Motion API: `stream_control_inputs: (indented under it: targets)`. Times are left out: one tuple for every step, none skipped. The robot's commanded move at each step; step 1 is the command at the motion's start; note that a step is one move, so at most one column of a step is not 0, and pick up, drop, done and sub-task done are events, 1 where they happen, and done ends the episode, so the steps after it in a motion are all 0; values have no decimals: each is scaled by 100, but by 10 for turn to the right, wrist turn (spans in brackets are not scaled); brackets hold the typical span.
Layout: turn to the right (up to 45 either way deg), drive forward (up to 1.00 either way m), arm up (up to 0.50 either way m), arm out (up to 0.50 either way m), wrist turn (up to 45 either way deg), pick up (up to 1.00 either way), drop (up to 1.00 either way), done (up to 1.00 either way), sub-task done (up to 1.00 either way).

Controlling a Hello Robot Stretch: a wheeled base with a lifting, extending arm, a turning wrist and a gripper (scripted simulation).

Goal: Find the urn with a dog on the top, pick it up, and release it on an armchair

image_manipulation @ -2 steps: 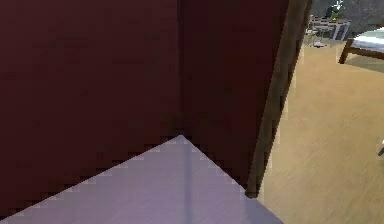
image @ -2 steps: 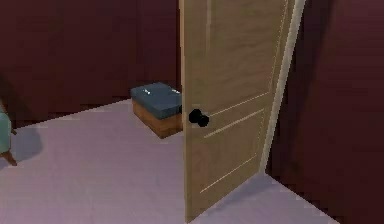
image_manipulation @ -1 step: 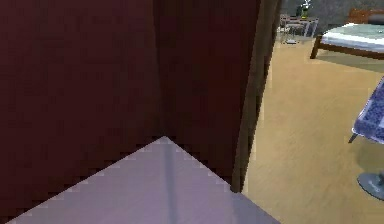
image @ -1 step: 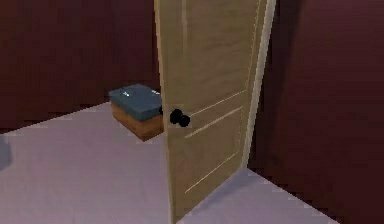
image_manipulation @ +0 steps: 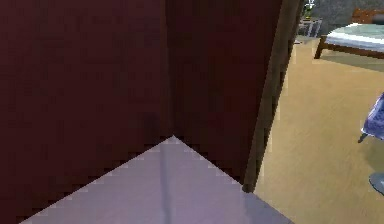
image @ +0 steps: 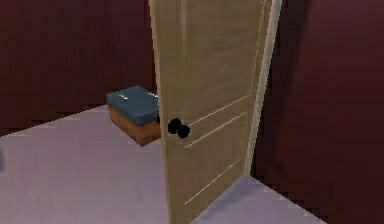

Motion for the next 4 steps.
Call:
stream_control_inputs:
  targets:
    - [-450, 0, 0, 0, 0, 0, 0, 0, 0]
    - [-60, 0, 0, 0, 0, 0, 0, 0, 0]
    - [0, 35, 0, 0, 0, 0, 0, 0, 0]
    - [-450, 0, 0, 0, 0, 0, 0, 0, 0]
